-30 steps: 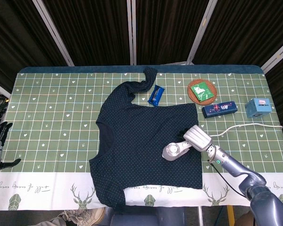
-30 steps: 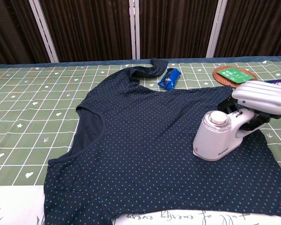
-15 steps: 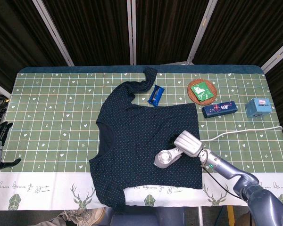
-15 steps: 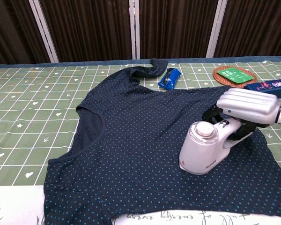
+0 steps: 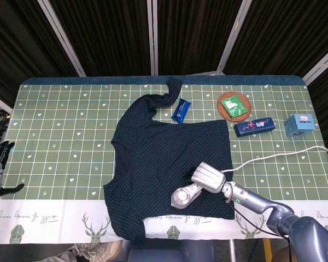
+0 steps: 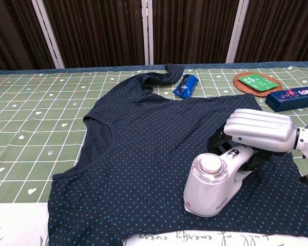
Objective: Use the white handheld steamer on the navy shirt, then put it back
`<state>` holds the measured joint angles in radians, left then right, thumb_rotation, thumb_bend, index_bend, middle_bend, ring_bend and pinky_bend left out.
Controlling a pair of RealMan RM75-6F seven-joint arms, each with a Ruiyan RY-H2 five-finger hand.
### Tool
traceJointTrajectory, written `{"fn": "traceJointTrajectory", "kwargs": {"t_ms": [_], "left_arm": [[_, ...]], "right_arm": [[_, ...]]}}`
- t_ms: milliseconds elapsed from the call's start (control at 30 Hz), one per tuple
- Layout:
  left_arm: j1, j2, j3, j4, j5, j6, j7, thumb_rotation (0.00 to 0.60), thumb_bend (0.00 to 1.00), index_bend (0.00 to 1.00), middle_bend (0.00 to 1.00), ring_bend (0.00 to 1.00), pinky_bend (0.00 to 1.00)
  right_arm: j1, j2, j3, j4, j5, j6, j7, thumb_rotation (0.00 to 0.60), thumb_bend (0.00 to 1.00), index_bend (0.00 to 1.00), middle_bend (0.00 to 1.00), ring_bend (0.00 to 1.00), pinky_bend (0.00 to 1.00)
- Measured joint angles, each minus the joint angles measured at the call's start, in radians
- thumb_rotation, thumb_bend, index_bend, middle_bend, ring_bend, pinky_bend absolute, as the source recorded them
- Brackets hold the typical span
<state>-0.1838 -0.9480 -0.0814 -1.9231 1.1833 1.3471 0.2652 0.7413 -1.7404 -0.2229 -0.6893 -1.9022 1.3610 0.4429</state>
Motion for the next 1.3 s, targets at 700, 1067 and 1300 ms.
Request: {"fn": "traceJointTrajectory", "kwargs": {"t_ms": [700,1067,1300], "left_arm": [[0.000,-0.005,-0.001,0.002,0.005,0.009,0.004,0.600,0.00,0.00,0.00,0.00,0.00],[0.000,-0.007,0.001,-0.002,0.007,0.009,0.009,0.600,0.00,0.00,0.00,0.00,0.00],[0.000,-0.005,0.000,-0.002,0.006,0.009,0.004,0.600,0.00,0.00,0.00,0.00,0.00]], "right_arm": [[-0.088,-0.007,0.031,0.227,0.094,-0.022,0.107,0.600,0.27,0.67,0.63,0.60,0.85],[-0.116,-0.016,0.039,0.321,0.121,-0.040,0.180,0.600,0.26,0.67,0.63,0.60,0.85],[-0.102,-0.029,0.026,0.318,0.097,-0.013,0.188,0.600,0.26,0.67,0.63,0.60,0.85]]}}
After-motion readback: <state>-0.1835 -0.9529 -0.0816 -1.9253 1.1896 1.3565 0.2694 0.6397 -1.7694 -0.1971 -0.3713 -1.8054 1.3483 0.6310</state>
